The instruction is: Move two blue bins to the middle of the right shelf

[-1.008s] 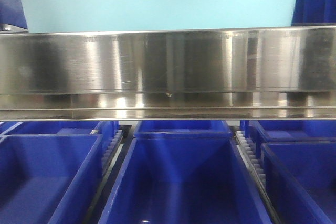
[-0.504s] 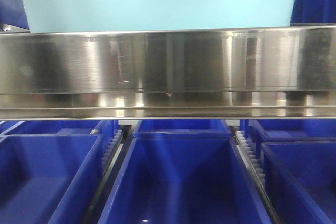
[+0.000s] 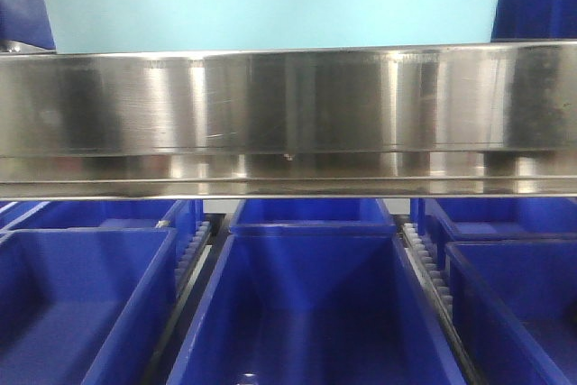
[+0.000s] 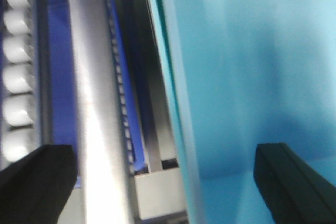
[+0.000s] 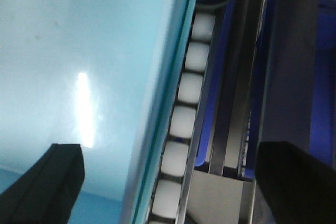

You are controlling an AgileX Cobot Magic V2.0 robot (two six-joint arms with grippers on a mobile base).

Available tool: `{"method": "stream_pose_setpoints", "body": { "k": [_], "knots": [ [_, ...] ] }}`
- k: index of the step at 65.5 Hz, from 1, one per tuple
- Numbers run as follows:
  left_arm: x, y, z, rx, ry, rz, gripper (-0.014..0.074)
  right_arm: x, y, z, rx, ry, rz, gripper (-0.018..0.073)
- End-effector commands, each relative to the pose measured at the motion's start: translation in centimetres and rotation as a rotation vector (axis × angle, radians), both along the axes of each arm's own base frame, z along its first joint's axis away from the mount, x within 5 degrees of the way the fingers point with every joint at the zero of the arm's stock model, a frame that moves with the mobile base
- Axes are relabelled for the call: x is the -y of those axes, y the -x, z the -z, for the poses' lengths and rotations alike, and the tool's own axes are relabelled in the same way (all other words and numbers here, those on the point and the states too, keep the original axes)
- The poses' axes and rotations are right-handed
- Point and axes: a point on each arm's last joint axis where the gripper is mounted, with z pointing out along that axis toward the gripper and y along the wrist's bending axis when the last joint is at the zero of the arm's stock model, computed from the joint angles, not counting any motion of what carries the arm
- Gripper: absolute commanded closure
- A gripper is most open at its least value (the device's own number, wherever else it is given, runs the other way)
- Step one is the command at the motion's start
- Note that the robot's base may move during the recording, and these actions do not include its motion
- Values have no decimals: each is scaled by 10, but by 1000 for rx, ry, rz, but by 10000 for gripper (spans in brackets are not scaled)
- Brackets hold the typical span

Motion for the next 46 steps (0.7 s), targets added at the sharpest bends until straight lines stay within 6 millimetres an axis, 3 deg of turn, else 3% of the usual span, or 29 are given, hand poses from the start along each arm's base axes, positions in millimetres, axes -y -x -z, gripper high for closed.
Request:
{"method": "stream_pose_setpoints", "body": {
  "k": [1, 33, 40, 46],
  "knots": [
    [-2, 3, 0, -18, 41, 1, -1, -2, 6, 1, -6, -9, -9, 22],
    [0, -4, 33, -37, 64, -4, 13, -16, -8, 45, -13, -15, -3, 34],
    [1, -6, 32, -14, 74, -2, 96, -17, -12, 49, -13, -15, -1, 148],
    [2, -7, 32, -2, 83, -2, 287, -18, -14, 50, -5, -18, 1, 347]
  ]
}}
